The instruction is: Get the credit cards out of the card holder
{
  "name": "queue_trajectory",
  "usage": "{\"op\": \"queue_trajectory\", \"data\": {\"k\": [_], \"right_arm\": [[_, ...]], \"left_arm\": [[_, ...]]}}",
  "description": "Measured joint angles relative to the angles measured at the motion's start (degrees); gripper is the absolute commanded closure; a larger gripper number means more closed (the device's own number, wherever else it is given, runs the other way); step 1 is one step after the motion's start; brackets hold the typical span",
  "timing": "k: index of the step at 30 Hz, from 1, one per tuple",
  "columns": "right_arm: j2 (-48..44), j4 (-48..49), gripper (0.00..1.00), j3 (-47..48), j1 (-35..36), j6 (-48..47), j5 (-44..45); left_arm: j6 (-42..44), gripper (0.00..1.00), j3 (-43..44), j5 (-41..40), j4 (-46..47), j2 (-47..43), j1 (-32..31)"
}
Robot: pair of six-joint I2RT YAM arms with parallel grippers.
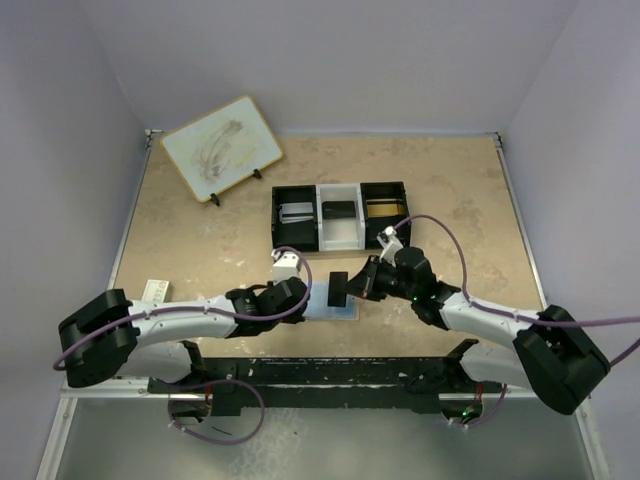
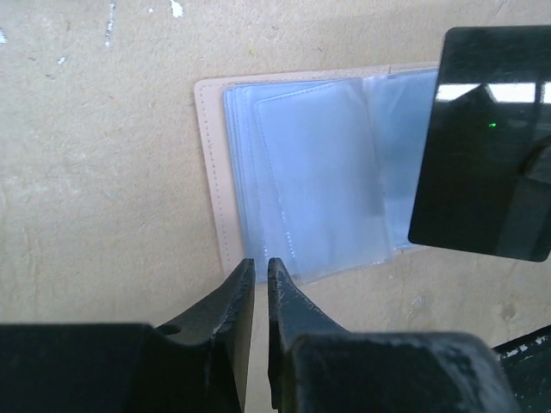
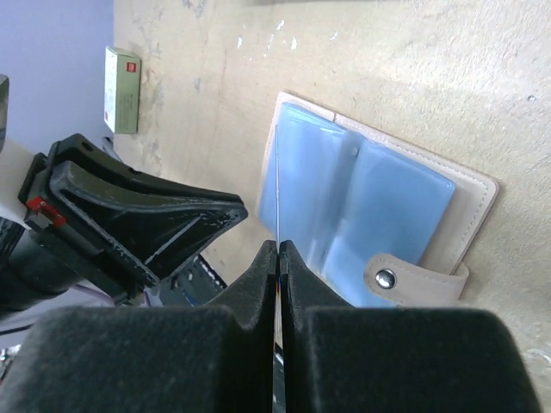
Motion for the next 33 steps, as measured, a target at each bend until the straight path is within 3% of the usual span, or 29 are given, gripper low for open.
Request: {"op": "queue_trajectory", "data": {"k": [11, 18, 27, 33], "right_arm": [[-9.09, -14.64, 1.0, 5.57, 0.0, -10.32, 7.56], [-15.63, -15.21, 1.0, 7.23, 0.0, -18.97, 9.88], [-22.16, -10.75, 1.0, 7.67, 0.0, -32.96, 12.92], [-24.17, -9.77, 1.0, 7.67, 0.0, -43.5, 14.6]], "left_arm": [[3.69, 0.5, 4.57, -4.9, -9.09, -7.76, 1.44], [10.78, 0.3, 10.8, -6.08, -18.69, -8.9, 9.42], [20.26, 0.26, 14.93, -0.83, -21.99, -10.97, 31.52], [22.6, 0.26, 13.68, -0.02, -21.77, -16.0, 34.95]]}}
